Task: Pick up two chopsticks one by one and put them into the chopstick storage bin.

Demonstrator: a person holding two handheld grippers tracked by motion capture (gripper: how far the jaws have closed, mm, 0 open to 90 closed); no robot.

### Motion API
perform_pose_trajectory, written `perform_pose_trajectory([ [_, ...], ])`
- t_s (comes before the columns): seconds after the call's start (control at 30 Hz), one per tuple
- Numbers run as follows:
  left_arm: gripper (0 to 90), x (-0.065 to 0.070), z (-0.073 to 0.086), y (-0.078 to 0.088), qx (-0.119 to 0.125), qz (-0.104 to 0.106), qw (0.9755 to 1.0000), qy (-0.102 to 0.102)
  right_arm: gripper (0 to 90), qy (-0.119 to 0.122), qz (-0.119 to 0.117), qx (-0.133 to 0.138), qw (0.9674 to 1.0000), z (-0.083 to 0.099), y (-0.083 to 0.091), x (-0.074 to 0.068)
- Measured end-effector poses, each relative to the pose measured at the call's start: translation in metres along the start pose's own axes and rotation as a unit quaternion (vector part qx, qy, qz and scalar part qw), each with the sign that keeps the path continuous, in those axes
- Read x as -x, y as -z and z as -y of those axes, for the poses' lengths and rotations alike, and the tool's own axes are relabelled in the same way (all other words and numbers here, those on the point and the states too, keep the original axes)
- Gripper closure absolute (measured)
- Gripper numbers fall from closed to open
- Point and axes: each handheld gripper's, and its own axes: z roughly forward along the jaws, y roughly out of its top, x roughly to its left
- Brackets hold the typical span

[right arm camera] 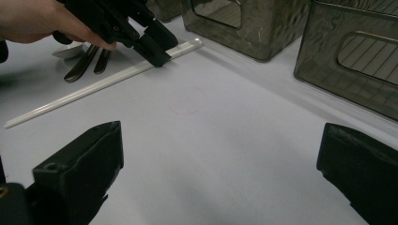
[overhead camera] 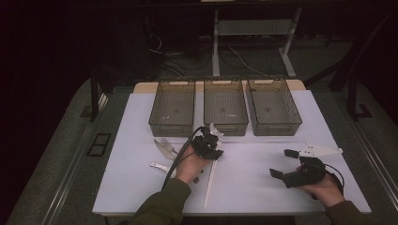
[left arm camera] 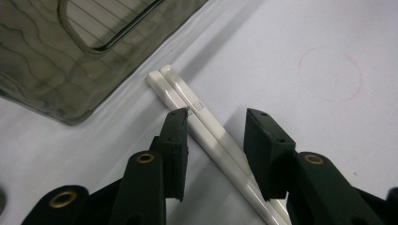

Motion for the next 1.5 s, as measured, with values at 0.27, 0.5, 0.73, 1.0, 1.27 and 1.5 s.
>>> perform_pose_trajectory([
  [0.27, 62.6, 0.004, -0.003, -0.002, 0.007, 0.014, 0.9999, -0.005, 0.8, 0.001, -0.001, 0.000, 1.0000, 0.000, 0.000, 0.000],
  [0.5, 63.6, 0.007, -0.005, -0.006, 0.015, 0.029, 0.9994, -0.009, 0.8, 0.001, -0.001, -0.002, 1.0000, 0.000, -0.001, 0.000],
  [0.73, 64.4, 0.014, -0.009, -0.011, 0.025, 0.041, 0.9986, -0.023, 0.8, 0.003, -0.001, 0.000, 1.0000, 0.000, -0.001, 0.000],
  [1.0, 65.3, 0.023, -0.013, -0.016, 0.037, 0.055, 0.9973, -0.030, 0.8, 0.001, -0.002, -0.001, 1.0000, 0.000, -0.001, 0.000],
  [1.27, 67.2, 0.031, -0.018, -0.023, 0.051, 0.071, 0.9956, -0.034, 0.8, 0.002, -0.002, 0.000, 1.0000, 0.000, -0.002, 0.001],
  [1.5, 67.6, 0.036, -0.021, -0.025, 0.046, 0.077, 0.9952, -0.038, 0.8, 0.000, -0.002, -0.001, 1.0000, 0.000, -0.001, 0.000],
])
